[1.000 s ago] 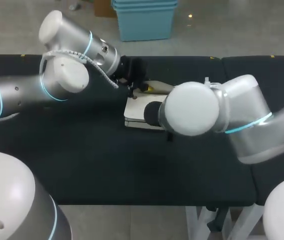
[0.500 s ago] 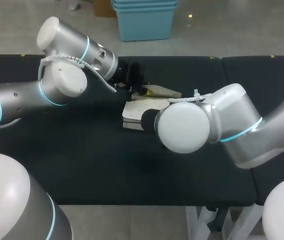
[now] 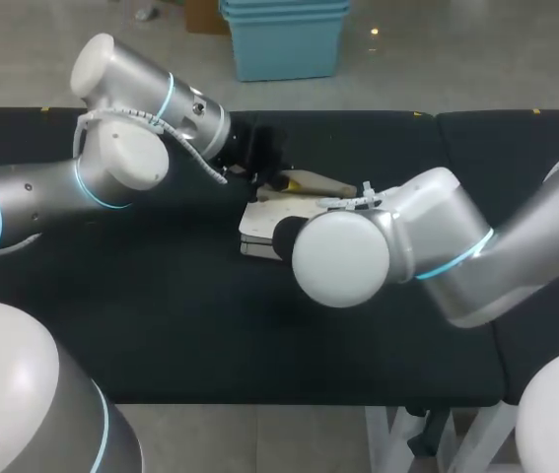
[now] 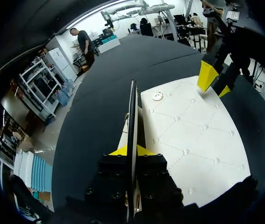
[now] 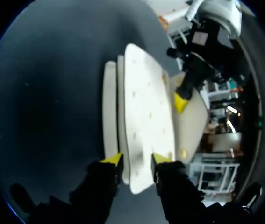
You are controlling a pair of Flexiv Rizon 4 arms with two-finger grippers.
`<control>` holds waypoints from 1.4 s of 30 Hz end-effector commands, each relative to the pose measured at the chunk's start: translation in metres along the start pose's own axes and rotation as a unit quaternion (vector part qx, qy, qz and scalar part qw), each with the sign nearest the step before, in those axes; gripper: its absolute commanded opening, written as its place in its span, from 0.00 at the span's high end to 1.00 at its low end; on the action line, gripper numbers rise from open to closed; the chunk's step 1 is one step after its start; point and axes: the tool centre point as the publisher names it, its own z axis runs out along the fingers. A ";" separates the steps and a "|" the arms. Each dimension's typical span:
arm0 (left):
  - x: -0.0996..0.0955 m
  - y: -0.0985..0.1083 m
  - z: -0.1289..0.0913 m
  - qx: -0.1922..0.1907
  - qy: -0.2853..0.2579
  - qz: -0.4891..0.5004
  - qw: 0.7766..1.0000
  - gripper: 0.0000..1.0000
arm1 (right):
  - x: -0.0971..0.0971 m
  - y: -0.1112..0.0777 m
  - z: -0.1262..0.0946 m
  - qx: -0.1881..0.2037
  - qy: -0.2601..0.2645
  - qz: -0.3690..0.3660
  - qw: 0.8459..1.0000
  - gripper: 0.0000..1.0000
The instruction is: Pick up the bag, open it, inspect its contents, close it, and place it on the opposite side
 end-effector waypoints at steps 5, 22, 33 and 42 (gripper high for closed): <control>0.000 0.004 0.002 0.004 0.006 0.005 1.000 1.00 | 0.004 0.001 0.009 0.002 -0.005 0.002 1.000 0.80; 0.008 0.002 0.006 0.012 0.007 0.060 0.998 1.00 | 0.004 -0.005 0.013 0.001 -0.016 0.009 1.000 1.00; 0.034 0.006 0.011 0.039 -0.035 0.147 0.988 1.00 | 0.007 -0.006 0.013 0.001 -0.014 0.015 1.000 1.00; 0.036 0.002 0.001 0.048 -0.043 0.141 0.988 0.64 | 0.007 -0.006 0.013 0.001 -0.014 0.015 1.000 1.00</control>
